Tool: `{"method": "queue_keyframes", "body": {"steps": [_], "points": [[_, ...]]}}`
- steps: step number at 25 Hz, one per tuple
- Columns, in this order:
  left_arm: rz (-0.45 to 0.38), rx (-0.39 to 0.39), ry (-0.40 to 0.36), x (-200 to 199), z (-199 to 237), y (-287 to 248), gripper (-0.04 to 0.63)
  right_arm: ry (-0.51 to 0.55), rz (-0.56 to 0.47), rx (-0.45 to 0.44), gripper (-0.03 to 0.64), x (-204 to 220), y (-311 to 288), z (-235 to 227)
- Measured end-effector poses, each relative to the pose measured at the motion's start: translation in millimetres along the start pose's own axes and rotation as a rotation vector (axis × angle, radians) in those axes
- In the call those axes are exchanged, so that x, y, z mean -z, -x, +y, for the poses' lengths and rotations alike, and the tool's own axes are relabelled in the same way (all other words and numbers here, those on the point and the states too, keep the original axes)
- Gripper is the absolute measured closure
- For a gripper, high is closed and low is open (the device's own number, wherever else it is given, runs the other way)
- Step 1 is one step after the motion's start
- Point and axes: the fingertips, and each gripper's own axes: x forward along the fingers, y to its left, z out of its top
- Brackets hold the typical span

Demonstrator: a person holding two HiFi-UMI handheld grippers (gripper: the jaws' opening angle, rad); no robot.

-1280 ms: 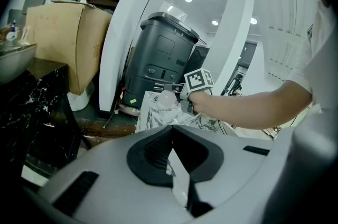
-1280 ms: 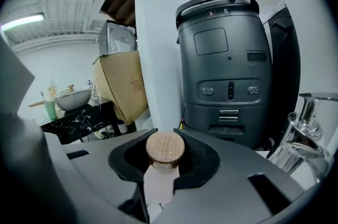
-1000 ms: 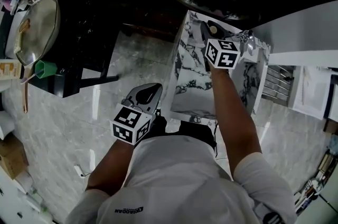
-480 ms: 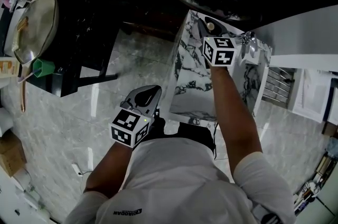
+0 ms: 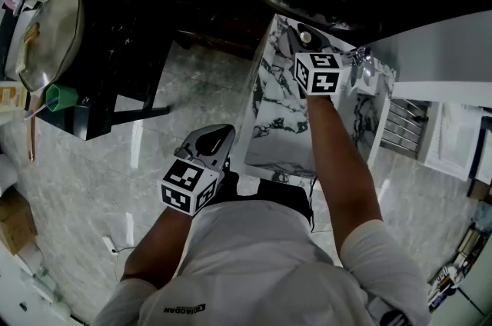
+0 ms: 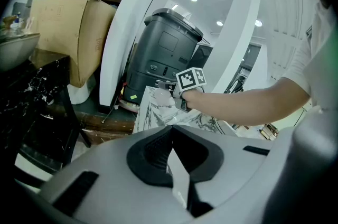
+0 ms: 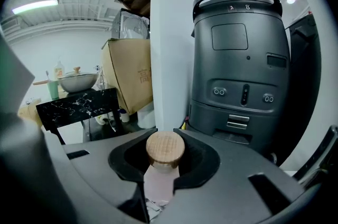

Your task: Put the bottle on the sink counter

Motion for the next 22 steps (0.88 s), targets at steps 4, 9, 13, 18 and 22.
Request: {"method": "queue_keyframes", "body": {"steps": [4, 9, 13, 18, 22], "points": [[0.000, -0.003, 0.004, 0.5, -0.4, 0.2, 0.581, 0.011, 0.005, -0.002, 0.499, 1.5, -2.3, 1.6], [0.000, -0.009, 0.007, 3.0, 1.8, 2.0, 0.581, 0.026, 0.012, 0.000, 0.499, 4.9, -5.5, 3.9], [-0.001, -0.014, 0.013, 3.8, 3.5, 3.2, 0.581, 0.039, 0.017, -0.002, 0.499, 8.3, -8.7, 4.6], [-0.002, -0.017, 0.017, 6.0, 2.8, 3.5, 0.581, 0.050, 0.018, 0.001, 0.499, 11.4, -10.4, 5.7], [0.000, -0.017, 0.018, 6.8, 2.7, 4.4, 0.581, 0.056, 0.017, 0.001, 0.499, 11.4, -10.4, 5.7]]}}
